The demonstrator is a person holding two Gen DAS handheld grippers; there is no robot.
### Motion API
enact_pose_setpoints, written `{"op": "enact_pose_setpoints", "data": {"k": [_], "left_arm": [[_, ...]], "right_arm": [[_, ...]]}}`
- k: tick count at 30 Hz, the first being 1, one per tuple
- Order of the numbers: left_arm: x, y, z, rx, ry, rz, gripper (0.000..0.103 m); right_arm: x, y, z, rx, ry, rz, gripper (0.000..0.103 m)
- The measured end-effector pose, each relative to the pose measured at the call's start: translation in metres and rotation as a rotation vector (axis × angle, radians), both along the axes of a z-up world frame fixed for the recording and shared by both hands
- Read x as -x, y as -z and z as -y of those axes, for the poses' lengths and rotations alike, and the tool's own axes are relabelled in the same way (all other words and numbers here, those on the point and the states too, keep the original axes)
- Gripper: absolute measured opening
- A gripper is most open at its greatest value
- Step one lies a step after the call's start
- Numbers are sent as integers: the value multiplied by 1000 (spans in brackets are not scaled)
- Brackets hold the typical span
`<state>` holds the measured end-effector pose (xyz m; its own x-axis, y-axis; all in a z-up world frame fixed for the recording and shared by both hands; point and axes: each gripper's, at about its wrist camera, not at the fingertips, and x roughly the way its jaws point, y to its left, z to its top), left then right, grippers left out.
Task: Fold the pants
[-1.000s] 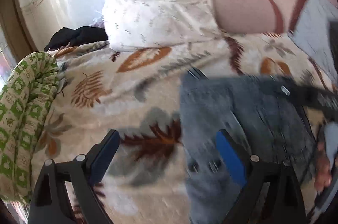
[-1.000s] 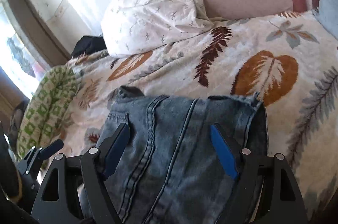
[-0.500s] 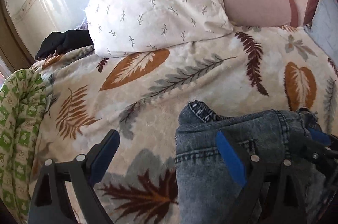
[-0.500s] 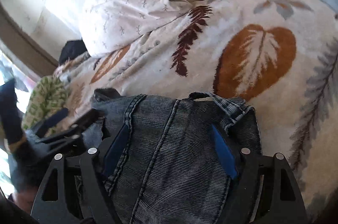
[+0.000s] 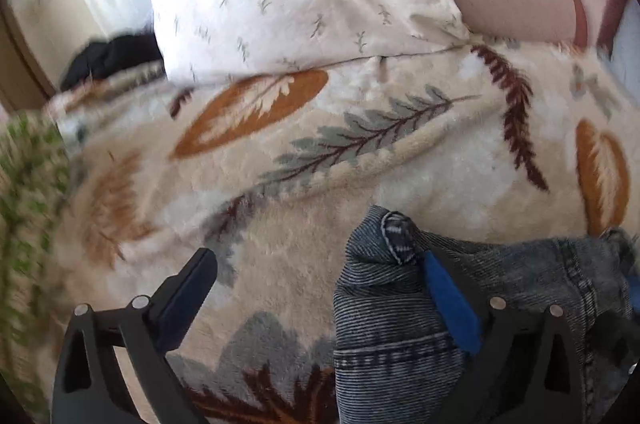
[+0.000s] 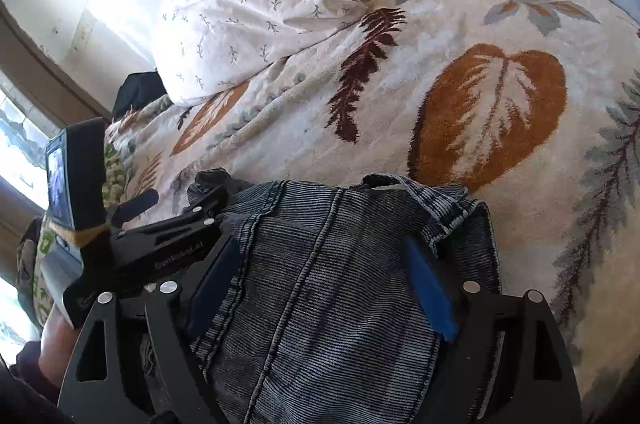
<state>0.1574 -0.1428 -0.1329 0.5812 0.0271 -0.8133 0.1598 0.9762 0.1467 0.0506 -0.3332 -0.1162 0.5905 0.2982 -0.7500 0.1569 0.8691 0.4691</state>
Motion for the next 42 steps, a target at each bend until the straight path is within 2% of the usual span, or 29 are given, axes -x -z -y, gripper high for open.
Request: {"op": "enact_pose_setpoints", "data": {"k": [2,5,9,11,14,18,20,23,25,27,28,31,34,38,42], "left_arm": [[5,-7,-11,51,-29,22,103],[24,-23,-24,85,-69,64,101],[62,-48,-35,84,-36,161,101],[83,-58,-39,110,-13,177,101],[109,-60,-31,115,55,164,101],[132,-37,-9,78,135,106,101],[136,-17,-4,51,122,66,101],[133,0,-19,173,56,13,103],[133,-2,-13,137,81,27,103],[135,-4,-4,69,118,57,103],[134,-5,-4,66,112,51,103],[129,-6,-13,125,74,-3,103],[137,-17,-14,111,75,12,102],[154,-39,-9,75,102,100,101],[151,-22,-8,81,113,33,102]], "right_arm": [[0,-1,-2,11,-10,5,86],[1,-1,-3,17,-16,10,87],[1,0,-3,9,-15,12,87],[1,0,-2,5,-15,12,87],[1,0,0,-5,-15,11,87],[2,-2,5,-49,-8,2,87],[5,-4,11,-92,3,-2,85],[11,-8,24,-202,32,4,83],[13,-8,30,-249,36,0,81],[10,-2,26,-212,20,-32,78],[9,0,22,-184,7,-43,78],[9,-7,12,-107,-16,-38,78],[11,-14,16,-139,-4,-9,78],[12,-18,17,-153,-5,1,78],[12,-20,9,-118,-39,-6,78]]}}
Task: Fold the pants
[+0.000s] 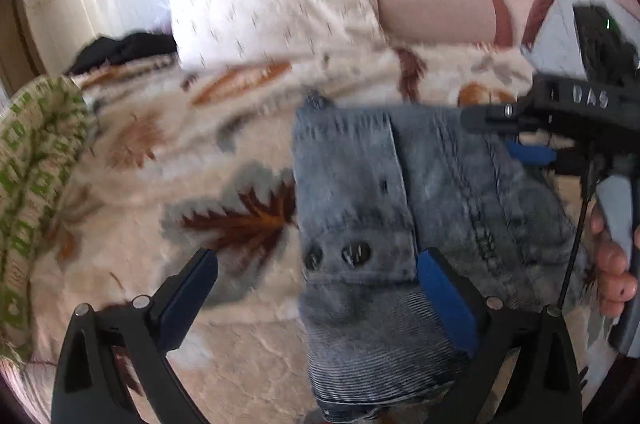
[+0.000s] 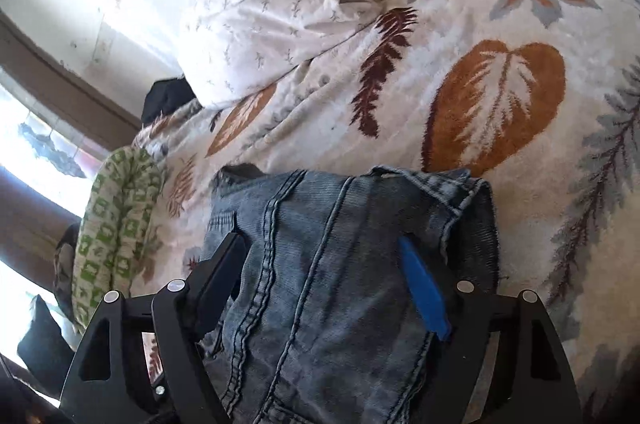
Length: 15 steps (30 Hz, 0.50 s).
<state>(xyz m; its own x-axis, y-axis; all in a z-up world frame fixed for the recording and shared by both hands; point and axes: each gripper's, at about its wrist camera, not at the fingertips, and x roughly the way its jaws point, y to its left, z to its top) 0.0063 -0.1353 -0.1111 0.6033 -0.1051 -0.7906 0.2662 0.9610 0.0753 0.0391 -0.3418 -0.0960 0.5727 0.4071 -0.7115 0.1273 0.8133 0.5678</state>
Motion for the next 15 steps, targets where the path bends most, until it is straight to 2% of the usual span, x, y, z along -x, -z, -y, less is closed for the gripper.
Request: {"op": "enact_pose_setpoints", "data": {"k": [1,3,5,10,13,15], "left_arm": [[-1,9,0,-3,-3,-18,103],[-3,20,-6,53,-24,-32,103],[-6,23,-10,82,-39,-54,103],[-3,17,-1,15,-22,-24,103],[2,5,-1,-8,-32,-4,102],[8,-10,-6,4,-39,22,102]], "right_arm": [[-1,2,-2,13,-5,-11,78],[-4,15,-3,34,-10,-59,79],[-4,21,-3,28,-3,-59,80],[-3,17,-10,77,-27,-44,83],[3,7,-2,31,-12,-28,83],[12,0,6,-8,13,-1,83]]}}
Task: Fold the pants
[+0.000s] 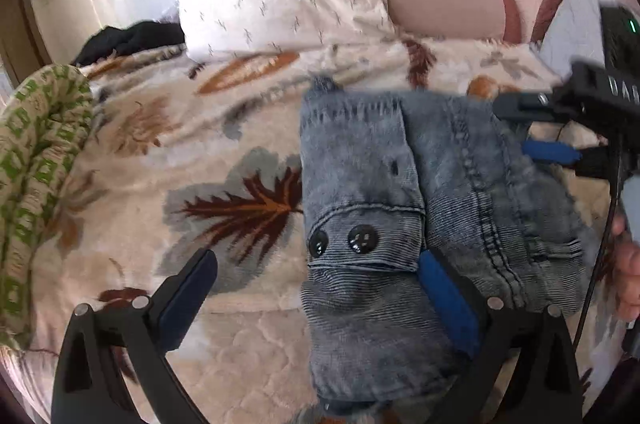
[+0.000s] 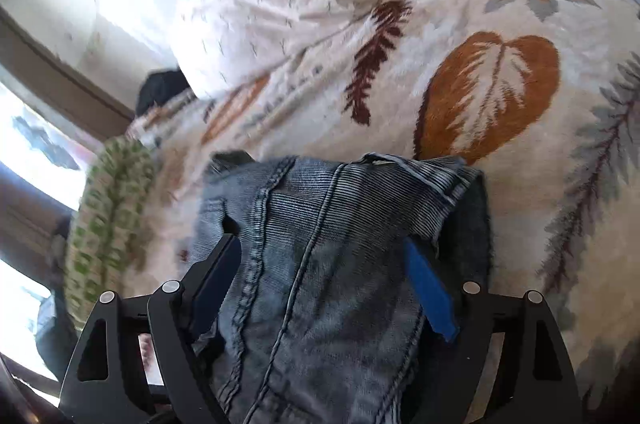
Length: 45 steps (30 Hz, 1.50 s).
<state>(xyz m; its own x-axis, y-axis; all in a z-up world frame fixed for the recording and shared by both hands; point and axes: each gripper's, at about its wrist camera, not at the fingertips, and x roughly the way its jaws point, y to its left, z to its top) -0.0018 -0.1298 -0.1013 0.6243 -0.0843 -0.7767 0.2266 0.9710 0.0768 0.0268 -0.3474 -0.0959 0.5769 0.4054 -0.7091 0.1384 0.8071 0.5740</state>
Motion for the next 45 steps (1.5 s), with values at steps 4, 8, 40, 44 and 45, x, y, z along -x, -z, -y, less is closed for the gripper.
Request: {"op": "enact_pose_setpoints", "data": {"k": [4,8,40,44,45], "left_arm": [[3,-27,-21,47,-40,26,102],[-1,-38,-54,104,-116,6,102],[-67,34,-26,367,-38,-309,103],[-69,40,-17,370,-8,-308,102],[-69,40,-17,377,-8,-305,102]], "right_arm": [[27,-18,10,-7,26,34,83],[56,-27,28,-68,75,36,83],[38,40,26,-278,39,-141,94],[31,44,25,-309,36,-121,95],[30,44,24,-308,33,-119,94]]}}
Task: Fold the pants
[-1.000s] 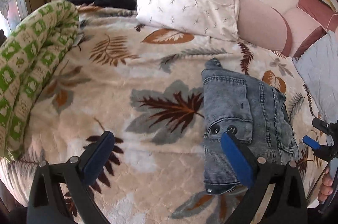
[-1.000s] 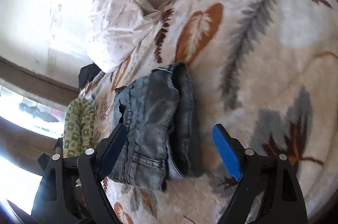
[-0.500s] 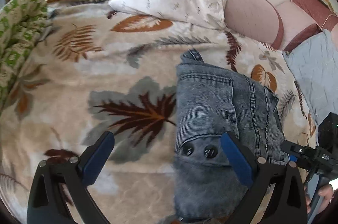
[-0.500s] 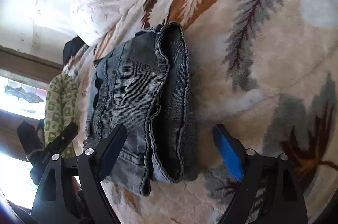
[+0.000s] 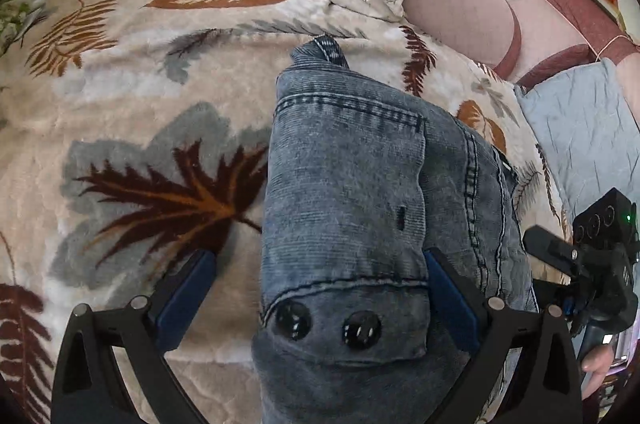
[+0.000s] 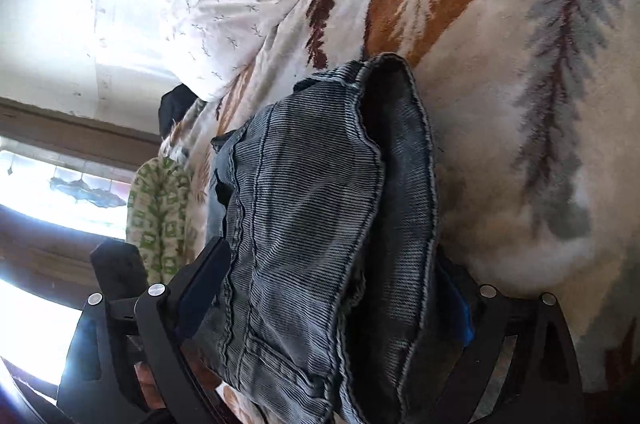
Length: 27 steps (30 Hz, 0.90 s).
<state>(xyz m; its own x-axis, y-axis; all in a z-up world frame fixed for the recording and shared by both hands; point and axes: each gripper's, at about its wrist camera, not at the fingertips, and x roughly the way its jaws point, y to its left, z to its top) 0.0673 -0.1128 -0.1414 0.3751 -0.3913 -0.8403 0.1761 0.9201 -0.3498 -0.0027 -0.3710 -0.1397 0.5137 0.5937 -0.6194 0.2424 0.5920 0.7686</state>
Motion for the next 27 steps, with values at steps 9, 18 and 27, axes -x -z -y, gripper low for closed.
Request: {"op": "enact_pose_setpoints", "data": {"k": [9,18,27], "left_arm": [[4,-5,11,-5,78,30,72],[8,-14,3,10,62,61,48],[16,-45,-30,37,-6,127,43]], "right_arm": [[-3,1,-6,50,-15,-17,51],[-4,-15,-20,109,-36,30,37],[-6,-51,-56,167,-103,159,31]]}}
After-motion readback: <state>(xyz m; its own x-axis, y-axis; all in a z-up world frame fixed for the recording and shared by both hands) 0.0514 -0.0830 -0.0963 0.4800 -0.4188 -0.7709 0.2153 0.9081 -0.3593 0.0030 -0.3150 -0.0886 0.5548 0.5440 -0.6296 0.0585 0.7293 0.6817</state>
